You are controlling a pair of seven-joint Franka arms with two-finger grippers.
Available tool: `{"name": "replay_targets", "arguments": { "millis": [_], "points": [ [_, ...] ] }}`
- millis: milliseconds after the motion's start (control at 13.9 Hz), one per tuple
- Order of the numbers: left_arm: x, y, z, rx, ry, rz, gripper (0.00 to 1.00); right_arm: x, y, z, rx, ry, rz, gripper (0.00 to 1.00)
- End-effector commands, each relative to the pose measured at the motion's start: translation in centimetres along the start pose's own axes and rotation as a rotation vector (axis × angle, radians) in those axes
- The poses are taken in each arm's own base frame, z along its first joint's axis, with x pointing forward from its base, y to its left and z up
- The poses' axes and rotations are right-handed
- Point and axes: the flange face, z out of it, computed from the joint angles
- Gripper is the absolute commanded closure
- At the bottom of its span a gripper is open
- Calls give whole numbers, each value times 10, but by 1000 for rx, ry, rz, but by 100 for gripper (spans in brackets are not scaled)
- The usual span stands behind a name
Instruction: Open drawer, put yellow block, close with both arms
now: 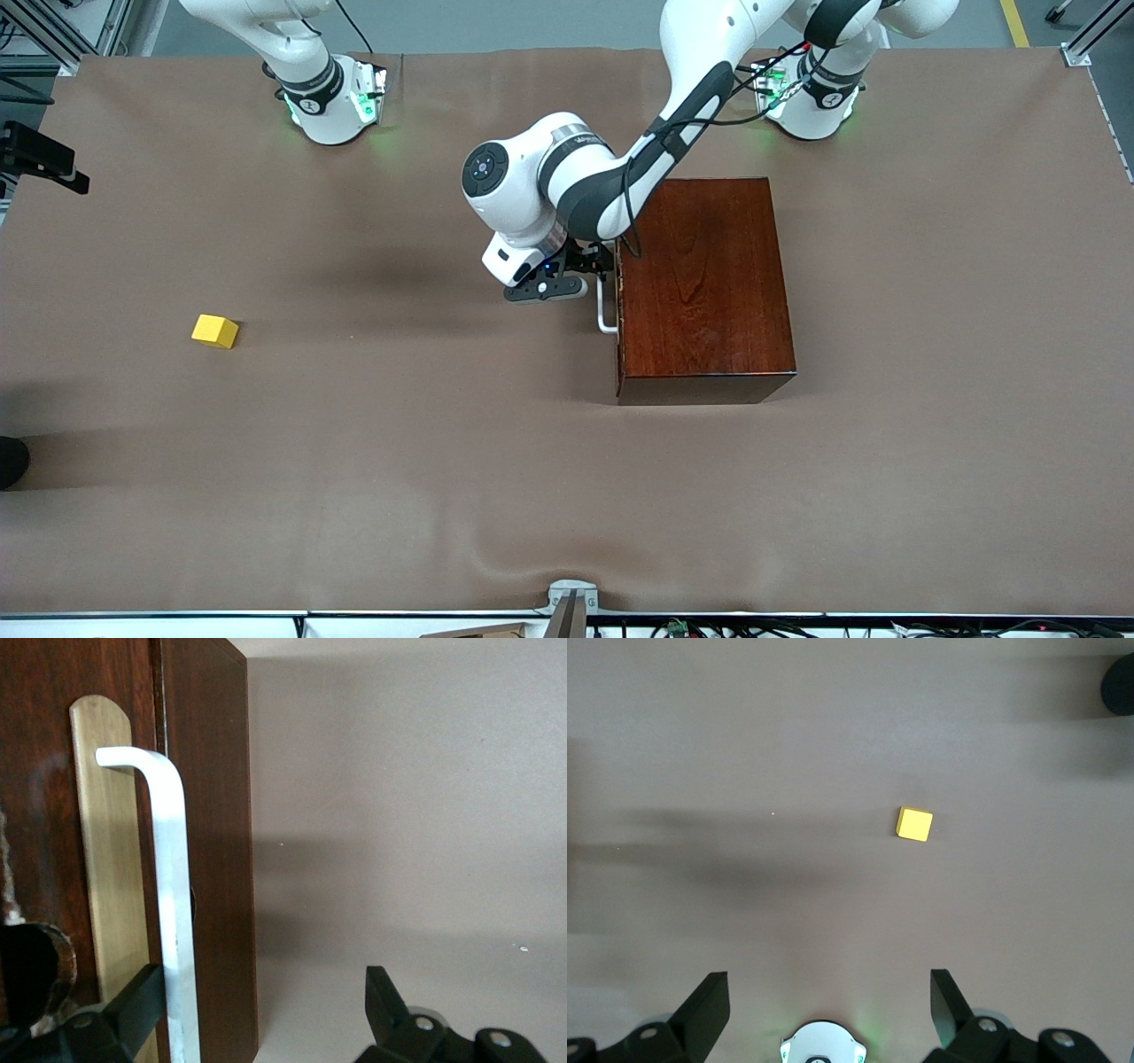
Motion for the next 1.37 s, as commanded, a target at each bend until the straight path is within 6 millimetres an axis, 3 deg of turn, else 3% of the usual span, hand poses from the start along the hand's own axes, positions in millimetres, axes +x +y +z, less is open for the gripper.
{"name": "replay_targets", "arguments": {
  "millis": [0, 1299],
  "points": [
    [2, 5, 7, 17, 10, -16, 0, -2, 2, -2, 11, -1, 0, 0],
    [-1, 36, -8, -168, 84, -97, 0, -1, 3, -3, -5, 1, 4, 0]
  ]
}}
